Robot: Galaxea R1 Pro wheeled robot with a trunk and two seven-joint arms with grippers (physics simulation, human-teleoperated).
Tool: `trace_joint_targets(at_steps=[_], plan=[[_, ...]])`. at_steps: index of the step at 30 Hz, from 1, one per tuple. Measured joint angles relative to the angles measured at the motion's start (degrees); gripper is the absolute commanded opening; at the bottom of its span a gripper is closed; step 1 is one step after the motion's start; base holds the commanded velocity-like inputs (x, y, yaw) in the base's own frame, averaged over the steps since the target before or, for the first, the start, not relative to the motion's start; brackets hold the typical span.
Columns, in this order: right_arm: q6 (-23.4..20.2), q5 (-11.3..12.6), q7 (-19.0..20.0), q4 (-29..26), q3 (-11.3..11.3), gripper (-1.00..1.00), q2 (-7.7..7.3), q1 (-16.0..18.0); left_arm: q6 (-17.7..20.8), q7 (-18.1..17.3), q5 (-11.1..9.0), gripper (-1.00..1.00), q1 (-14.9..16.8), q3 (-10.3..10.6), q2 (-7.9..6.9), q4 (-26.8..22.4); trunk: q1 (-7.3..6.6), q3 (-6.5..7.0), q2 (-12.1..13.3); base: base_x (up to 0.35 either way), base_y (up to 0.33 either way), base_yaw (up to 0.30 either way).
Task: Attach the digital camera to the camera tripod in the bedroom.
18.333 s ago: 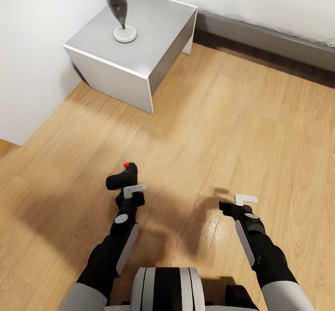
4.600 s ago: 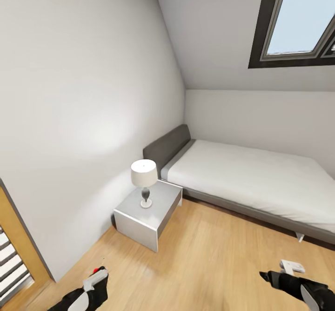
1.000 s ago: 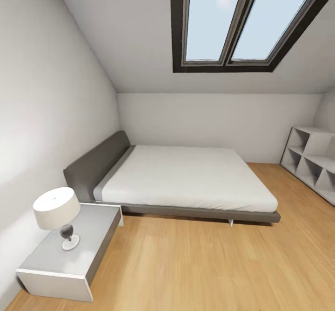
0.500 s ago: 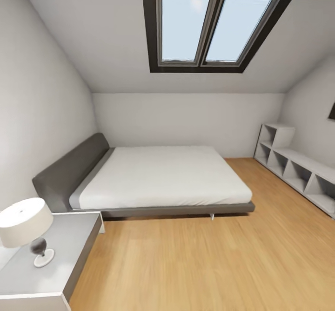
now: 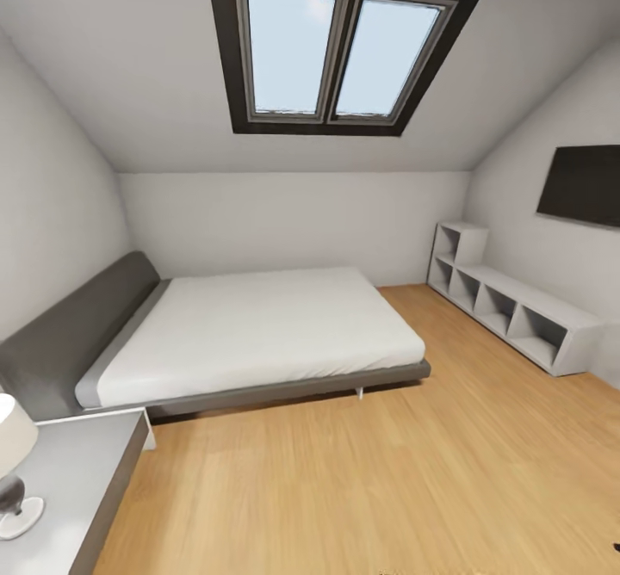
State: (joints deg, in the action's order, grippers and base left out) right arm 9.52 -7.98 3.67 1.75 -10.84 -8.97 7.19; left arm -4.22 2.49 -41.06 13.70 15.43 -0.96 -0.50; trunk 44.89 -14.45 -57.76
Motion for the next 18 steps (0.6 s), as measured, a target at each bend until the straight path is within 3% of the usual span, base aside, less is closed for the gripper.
trace_joint_targets(at_steps=[18], plan=[[0.00,-0.11,0.00,0.00,0.09,1.00,0.12,-0.05,0.01,0.00,0.07,-1.00,0.00,-0.05,-0.05,0.05,0.00,0.00,0.00,0.000,0.000,-0.296]])
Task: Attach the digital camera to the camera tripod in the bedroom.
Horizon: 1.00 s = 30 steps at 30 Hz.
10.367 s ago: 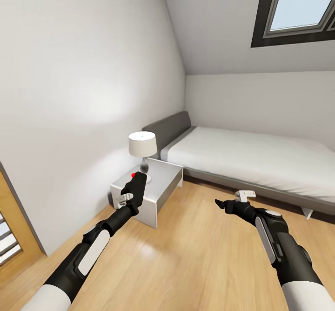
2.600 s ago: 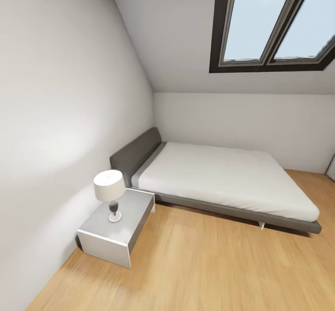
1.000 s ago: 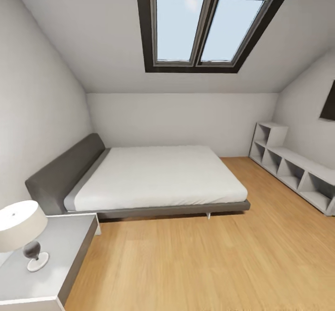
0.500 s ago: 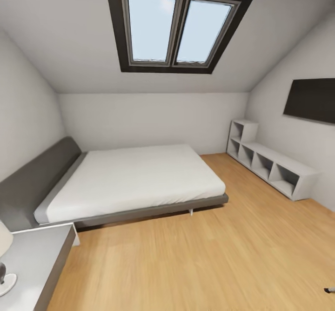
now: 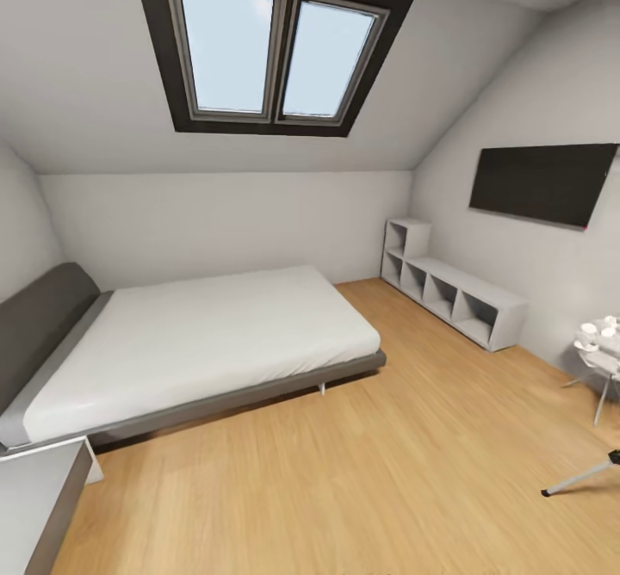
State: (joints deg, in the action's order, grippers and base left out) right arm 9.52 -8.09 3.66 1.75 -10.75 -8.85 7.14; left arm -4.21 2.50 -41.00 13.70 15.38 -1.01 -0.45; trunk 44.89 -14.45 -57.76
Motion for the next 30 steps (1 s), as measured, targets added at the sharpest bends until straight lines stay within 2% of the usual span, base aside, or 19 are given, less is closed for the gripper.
trace_joint_targets(at_steps=[30], plan=[[0.10,0.04,0.00,0.00,0.00,1.00,0.08,0.02,0.00,0.00,0.10,-1.00,0.00,0.10,-0.13,-0.02,0.00,0.18,0.00,0.000,0.000,-0.296]])
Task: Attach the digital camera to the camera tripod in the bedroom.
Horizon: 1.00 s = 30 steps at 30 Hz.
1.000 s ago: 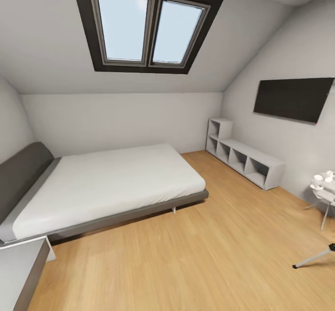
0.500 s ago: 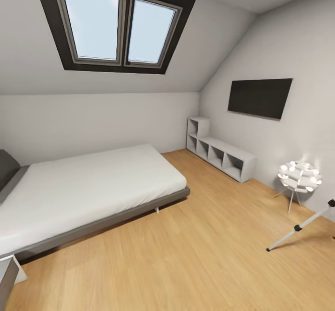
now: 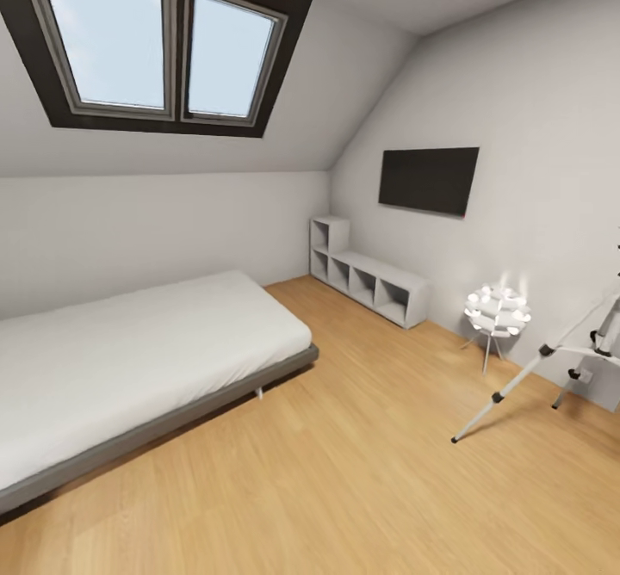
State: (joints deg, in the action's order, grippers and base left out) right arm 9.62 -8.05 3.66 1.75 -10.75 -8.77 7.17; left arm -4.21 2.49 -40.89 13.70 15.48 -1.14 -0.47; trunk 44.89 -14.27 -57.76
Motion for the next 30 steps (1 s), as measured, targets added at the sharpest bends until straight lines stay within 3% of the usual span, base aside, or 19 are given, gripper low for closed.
trace_joint_targets(at_steps=[30], plan=[[0.39,0.09,0.05,0.00,-0.05,1.00,0.01,0.01,0.00,0.01,0.01,-1.00,0.00,-0.08,0.00,0.04,0.00,0.84,0.00,0.000,0.000,-0.296]])
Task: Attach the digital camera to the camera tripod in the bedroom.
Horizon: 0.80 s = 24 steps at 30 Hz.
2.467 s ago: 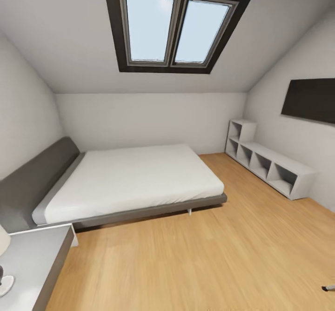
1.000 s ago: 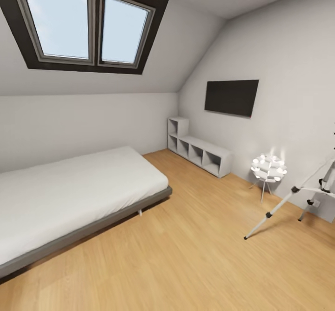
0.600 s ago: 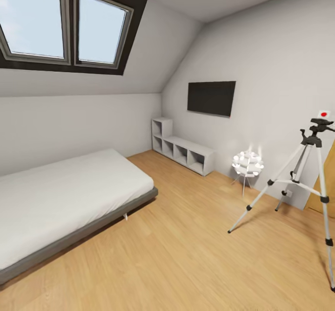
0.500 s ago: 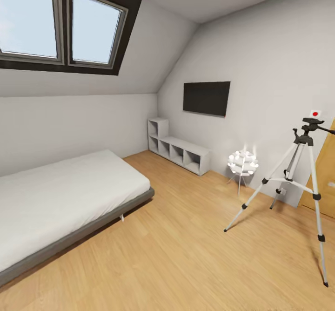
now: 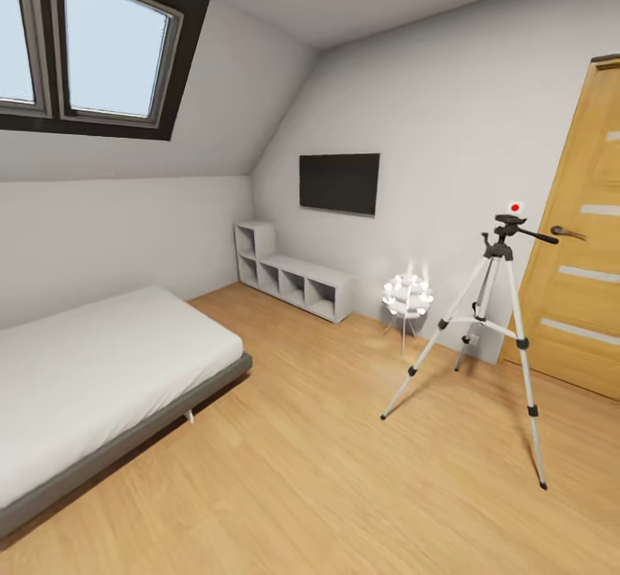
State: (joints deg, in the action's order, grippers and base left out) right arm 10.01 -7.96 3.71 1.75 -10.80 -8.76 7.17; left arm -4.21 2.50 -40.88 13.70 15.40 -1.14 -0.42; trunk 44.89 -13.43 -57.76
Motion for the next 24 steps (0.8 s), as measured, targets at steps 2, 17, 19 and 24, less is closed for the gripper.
trace_joint_targets(at_steps=[2,17,19,24], plan=[[0.02,0.00,0.00,0.00,0.03,1.00,-0.01,0.00,0.00,0.00,0.00,-1.00,0.00,0.00,0.00,0.01,0.00,0.06,0.00,0.000,0.000,-0.296],[-0.14,0.00,0.04,0.00,0.05,1.00,0.00,-0.02,0.00,0.00,0.00,-1.00,0.00,0.00,0.00,-0.04,0.00,0.53,0.00,0.000,0.000,-0.296],[-0.18,0.00,0.03,0.00,0.06,1.00,0.00,-0.01,0.00,0.00,0.00,-1.00,0.00,0.00,0.00,-0.02,0.00,0.59,0.00,0.000,0.000,-0.296],[-0.22,0.00,-0.02,0.00,0.04,1.00,-0.02,-0.04,0.00,0.00,-0.01,-1.00,0.00,0.01,0.00,-0.02,0.00,0.75,0.00,0.000,0.000,-0.296]])
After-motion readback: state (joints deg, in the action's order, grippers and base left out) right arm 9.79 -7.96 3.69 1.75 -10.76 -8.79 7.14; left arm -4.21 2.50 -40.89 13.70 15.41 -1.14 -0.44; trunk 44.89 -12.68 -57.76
